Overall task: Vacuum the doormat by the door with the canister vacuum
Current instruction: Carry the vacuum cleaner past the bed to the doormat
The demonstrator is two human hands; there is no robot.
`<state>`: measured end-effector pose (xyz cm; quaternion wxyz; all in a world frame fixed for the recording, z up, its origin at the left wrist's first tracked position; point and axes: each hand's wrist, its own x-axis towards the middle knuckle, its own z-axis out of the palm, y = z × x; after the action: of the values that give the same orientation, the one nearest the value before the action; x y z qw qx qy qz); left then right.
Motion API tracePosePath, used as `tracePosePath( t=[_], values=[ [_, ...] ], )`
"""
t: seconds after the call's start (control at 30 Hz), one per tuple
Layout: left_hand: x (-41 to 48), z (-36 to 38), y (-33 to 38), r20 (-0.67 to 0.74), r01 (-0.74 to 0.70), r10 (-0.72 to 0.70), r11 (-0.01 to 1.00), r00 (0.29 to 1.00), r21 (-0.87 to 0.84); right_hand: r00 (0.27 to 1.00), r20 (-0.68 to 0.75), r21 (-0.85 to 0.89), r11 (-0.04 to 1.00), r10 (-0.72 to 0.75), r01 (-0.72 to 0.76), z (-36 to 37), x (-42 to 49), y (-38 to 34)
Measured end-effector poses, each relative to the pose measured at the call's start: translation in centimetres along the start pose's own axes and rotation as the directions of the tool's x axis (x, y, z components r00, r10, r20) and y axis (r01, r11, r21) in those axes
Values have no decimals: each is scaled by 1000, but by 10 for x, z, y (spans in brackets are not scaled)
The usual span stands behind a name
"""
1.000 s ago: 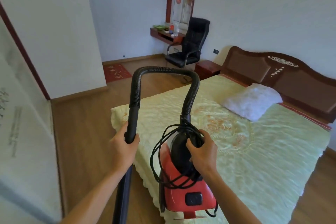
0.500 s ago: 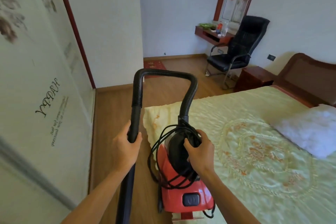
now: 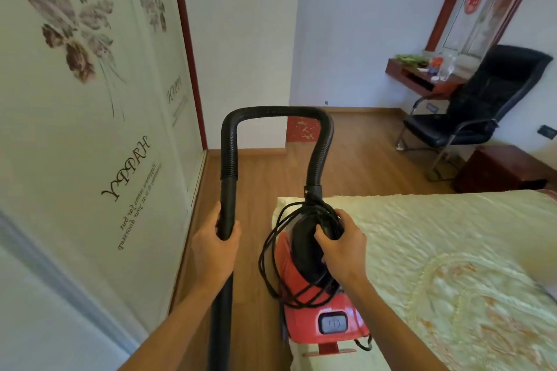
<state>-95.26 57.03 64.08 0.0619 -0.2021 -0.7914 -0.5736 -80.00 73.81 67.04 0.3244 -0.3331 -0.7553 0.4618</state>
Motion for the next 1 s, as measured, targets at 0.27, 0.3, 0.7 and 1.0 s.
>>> tracePosePath(
  t=[0.27,0.3,0.7,1.0],
  values=[
    [74,26,-26,-12,17,-17,1000,1000,-9,999,20,18,999,27,-27,50,68,5],
    [86,30,-30,-6,21,-21,1000,1000,-8,1000,16,18,999,27,-27,58,77,5],
    [227,51,-73,65,-13,19,996,998,-90,997,-42,23,998,57,-57,147,197,-8],
    [307,74,-88,63,-26,32,995,998,-93,997,-55,32,998,54,-52,191,278,-5]
  ],
)
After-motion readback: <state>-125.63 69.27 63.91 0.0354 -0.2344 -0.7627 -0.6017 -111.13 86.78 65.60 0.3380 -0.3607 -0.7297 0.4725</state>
